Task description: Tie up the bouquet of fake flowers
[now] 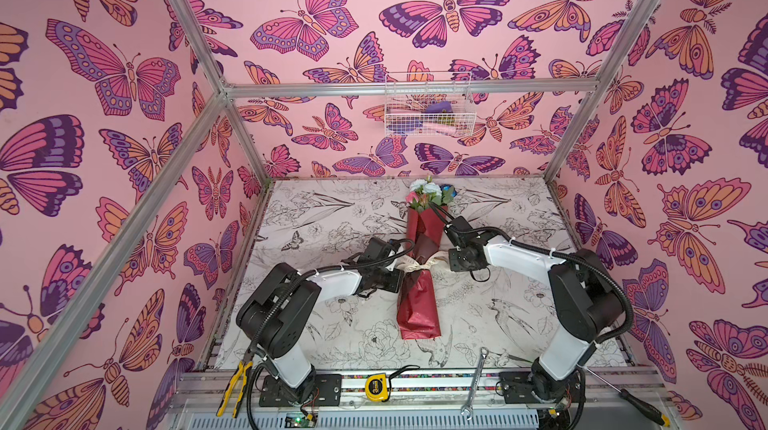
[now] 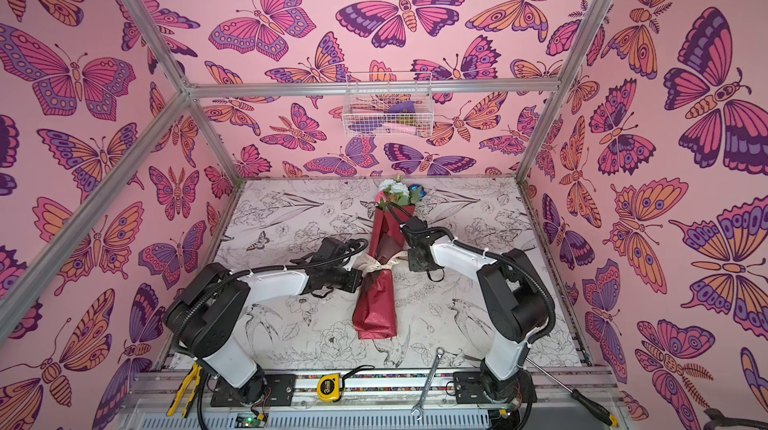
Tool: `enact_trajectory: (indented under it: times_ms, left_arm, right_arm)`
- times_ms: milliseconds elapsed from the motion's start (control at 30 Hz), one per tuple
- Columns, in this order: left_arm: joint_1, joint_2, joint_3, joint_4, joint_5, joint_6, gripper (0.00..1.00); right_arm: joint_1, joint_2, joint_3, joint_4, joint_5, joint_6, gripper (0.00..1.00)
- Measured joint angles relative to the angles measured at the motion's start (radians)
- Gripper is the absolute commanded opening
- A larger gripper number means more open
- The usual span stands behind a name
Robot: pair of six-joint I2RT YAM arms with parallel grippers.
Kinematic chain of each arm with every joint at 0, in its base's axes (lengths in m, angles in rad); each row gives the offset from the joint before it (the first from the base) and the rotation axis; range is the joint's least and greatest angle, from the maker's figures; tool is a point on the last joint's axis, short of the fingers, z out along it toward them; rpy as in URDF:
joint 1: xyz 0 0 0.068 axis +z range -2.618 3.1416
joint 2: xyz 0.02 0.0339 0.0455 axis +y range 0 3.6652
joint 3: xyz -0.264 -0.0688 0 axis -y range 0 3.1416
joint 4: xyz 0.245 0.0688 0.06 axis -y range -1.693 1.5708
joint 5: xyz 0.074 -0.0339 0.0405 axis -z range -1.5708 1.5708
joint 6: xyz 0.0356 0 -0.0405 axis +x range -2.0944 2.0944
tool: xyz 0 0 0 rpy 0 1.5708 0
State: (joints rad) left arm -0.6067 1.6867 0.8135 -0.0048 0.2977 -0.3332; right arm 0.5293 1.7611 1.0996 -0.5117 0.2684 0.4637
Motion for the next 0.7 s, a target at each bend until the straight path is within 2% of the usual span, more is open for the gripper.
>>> enact_trajectory:
  times_ms: [267, 500, 700]
  left_arm:
    - [0.003, 0.035, 0.003, 0.002, -0.01, -0.104, 0.0]
    - [0.004, 0.037, 0.005, -0.001, -0.01, -0.125, 0.0]
    - [0.004, 0.037, 0.009, -0.015, -0.026, -0.137, 0.0]
  right_arm:
    - [-0.043, 0.01, 0.033, 0.0, -0.001, -0.013, 0.0]
    - [-0.122, 0.029, 0.036, -0.002, -0.017, -0.018, 0.0]
    - [-0.139, 0.032, 0.036, -0.001, -0.028, -0.019, 0.0]
